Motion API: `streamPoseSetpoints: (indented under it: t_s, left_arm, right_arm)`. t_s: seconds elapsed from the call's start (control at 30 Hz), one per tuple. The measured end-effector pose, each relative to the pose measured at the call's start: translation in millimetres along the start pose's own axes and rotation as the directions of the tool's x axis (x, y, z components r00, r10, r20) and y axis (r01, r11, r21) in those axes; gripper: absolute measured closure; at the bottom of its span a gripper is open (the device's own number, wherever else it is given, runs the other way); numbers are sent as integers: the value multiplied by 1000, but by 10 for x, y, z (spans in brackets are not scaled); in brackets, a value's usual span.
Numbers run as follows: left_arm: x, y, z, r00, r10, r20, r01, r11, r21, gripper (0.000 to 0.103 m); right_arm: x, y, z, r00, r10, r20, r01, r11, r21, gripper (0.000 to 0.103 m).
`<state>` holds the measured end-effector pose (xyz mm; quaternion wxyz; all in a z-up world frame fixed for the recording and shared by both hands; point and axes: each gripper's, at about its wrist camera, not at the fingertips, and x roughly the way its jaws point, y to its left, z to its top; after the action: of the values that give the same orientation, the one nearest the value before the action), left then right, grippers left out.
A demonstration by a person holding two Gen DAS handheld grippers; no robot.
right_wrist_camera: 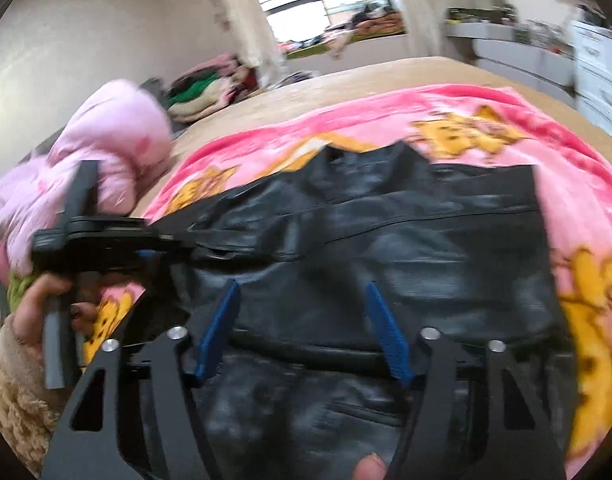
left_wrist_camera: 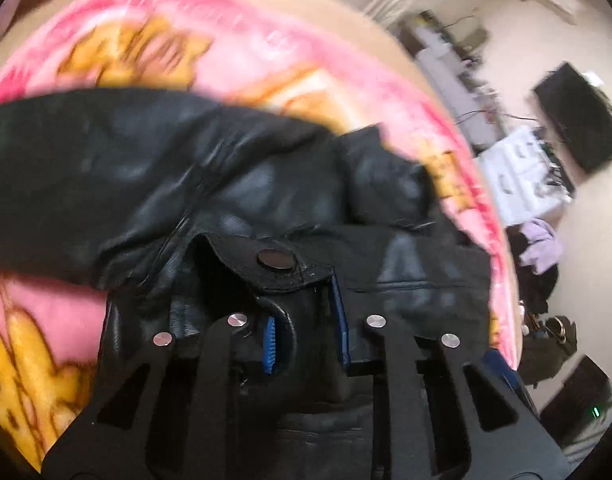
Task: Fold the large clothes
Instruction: 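Fold the held sleeve across the jacket front with the right tool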
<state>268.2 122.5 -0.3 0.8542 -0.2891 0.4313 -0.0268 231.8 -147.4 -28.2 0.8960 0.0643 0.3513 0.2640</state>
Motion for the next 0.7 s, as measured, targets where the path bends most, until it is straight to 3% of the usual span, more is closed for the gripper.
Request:
streamPoseSetpoints:
  t_s: [0.1, 0.2, 0.27, 0.37, 0.47, 0.7]
  left_arm:
    - [-395, -337, 118, 991, -84, 101, 75, 993, 92, 89]
    - [-623, -520, 226, 977, -102, 189, 68, 981, 181, 90]
    - [-563, -520, 295, 975, -79, 210, 35, 978, 205, 90]
    - [-253, -333, 352, 985, -18, 172, -14, 983, 185, 90]
    - [98, -73, 315, 996, 22, 91, -35, 989, 146, 90]
    - [390, 332, 159, 997, 74, 32, -77, 992, 104, 87]
  right_arm:
    - [-175, -237, 119, 996, -73, 44, 72, 997, 42, 47]
    - [-265, -450, 272, 988, -134, 77, 128, 988, 82, 47]
    - [-227, -546, 374, 981, -178, 75, 172, 981, 85, 47]
    - [-20, -633, 501, 967, -254, 37, 252, 967, 44, 47]
    - [242, -714, 525, 960, -279, -28, 279, 960, 25, 47]
    - [686, -1093, 362, 920, -334, -203, 356, 931, 78, 48]
